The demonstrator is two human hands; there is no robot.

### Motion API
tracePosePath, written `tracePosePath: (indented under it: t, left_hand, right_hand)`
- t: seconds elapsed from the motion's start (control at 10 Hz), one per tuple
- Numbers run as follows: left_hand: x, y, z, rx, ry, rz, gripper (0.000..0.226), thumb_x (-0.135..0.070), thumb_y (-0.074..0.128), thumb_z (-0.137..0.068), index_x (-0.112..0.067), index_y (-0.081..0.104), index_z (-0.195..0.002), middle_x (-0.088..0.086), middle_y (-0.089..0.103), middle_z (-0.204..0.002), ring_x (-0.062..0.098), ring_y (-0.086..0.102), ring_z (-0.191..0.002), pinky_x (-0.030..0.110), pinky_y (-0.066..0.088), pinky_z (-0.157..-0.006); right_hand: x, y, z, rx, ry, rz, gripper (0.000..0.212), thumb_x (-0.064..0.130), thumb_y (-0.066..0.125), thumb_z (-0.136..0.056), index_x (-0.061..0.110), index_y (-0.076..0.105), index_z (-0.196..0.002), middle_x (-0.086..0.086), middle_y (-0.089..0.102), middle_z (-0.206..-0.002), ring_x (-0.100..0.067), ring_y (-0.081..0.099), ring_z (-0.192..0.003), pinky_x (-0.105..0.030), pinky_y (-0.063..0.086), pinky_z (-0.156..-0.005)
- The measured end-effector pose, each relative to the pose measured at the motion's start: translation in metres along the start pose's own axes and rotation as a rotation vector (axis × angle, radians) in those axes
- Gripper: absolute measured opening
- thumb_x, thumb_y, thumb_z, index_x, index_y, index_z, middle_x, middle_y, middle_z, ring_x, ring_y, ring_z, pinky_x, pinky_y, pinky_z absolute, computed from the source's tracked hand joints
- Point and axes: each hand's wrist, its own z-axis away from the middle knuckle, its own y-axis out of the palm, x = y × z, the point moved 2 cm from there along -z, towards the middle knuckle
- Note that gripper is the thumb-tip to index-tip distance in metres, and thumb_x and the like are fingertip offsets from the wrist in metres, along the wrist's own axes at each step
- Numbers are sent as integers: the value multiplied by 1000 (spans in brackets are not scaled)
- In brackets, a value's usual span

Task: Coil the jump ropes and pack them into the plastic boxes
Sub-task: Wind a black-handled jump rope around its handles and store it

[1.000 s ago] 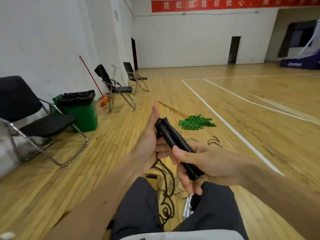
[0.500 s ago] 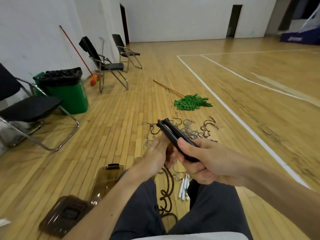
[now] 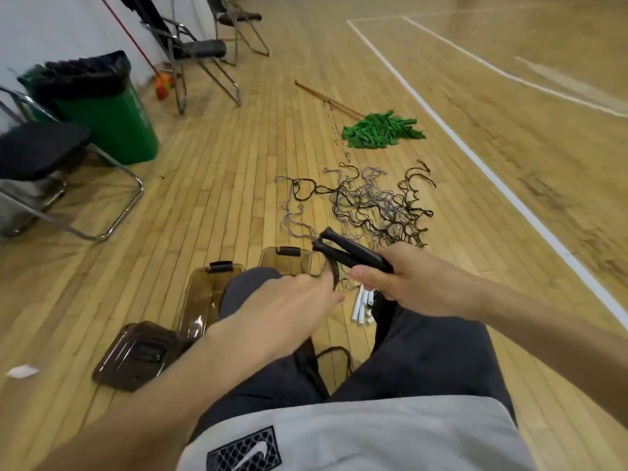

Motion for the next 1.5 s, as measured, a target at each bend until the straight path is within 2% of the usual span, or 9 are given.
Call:
tracePosePath:
  t: [0.1, 0.3, 0.5, 0.8, 1.0, 1.2, 1.3, 1.4, 1.5]
  left_hand:
    - [4, -11, 4, -74, 49, -157, 26, -38, 32, -109, -20, 48, -118, -3, 53, -81, 21, 62, -76, 29, 38, -58]
    - [15, -22, 8, -235, 313, -95, 20, -42, 52, -102, -26, 64, -97, -14, 50, -73, 7, 31, -52, 16, 13, -42]
    - [10, -70, 16, -276, 439, 123, 36, -47, 38, -98, -25, 63, -86, -16, 48, -73, 5, 44, -61, 22, 40, -51]
    - [-1, -72, 3, -273, 420, 353, 29, -43, 53, -97, -21, 69, -84, -13, 54, -75, 2, 51, -74, 15, 38, -66]
    - [-4, -75, -3, 7, 343, 874, 11, -27, 81, -77, -18, 75, -74, -12, 66, -63, 2, 60, -58, 13, 42, -58]
    - [4, -57, -9, 50, 334, 1295, 30, -55, 76, -76, -26, 72, -74, -1, 64, -67, 15, 56, -57, 28, 42, -51]
    - [-2, -41, -15, 84, 305, 1582, 39, -59, 67, -82, -20, 62, -79, -9, 55, -62, 5, 48, -50, 14, 40, -49]
    - [-10, -27, -20, 152, 241, 1776, 44, -66, 60, -86, -23, 63, -76, -7, 43, -53, 9, 37, -44, 23, 41, -53]
    - [-15, -16, -21, 145, 139, 1831, 43, -54, 50, -95, -23, 59, -67, -8, 31, -48, 10, 32, -43, 28, 45, -56]
  right_hand:
    - [-6, 3, 1, -10, 32, 156, 39, 45, 50, -102, 19, 51, -73, 5, 43, -57, -5, 35, -41, -20, 30, -44]
    - [-1, 2, 14, 162, 86, 272, 36, 49, 49, -102, 20, 53, -81, 7, 46, -60, -3, 38, -38, -17, 31, -44]
    - [14, -9, 35, 246, -38, 347, 45, 60, 54, -94, 20, 48, -74, 8, 45, -60, -9, 39, -49, -24, 36, -52]
    - [14, -12, 44, 108, -93, 432, 80, 87, 37, -68, 8, 48, -70, -1, 43, -62, -15, 39, -52, -24, 34, -50]
    - [13, 0, 50, 114, -133, 396, 77, 89, 34, -71, 12, 39, -60, -1, 35, -57, -16, 34, -50, -30, 33, -51]
    - [19, -6, 52, 147, -210, 115, 77, 80, 46, -82, 5, 52, -64, 3, 41, -54, -13, 37, -49, -28, 34, -51]
    - [18, -10, 50, 119, -236, -32, 61, 75, 50, -88, 23, 49, -56, 9, 43, -50, -11, 37, -46, -22, 33, -49]
    - [17, -17, 46, 99, -216, -160, 64, 72, 47, -92, 17, 49, -59, 3, 36, -49, -12, 29, -41, -20, 26, -45]
    - [17, -29, 46, 44, -212, -246, 57, 61, 46, -88, 12, 45, -59, 5, 30, -47, -11, 22, -40, -18, 22, -42]
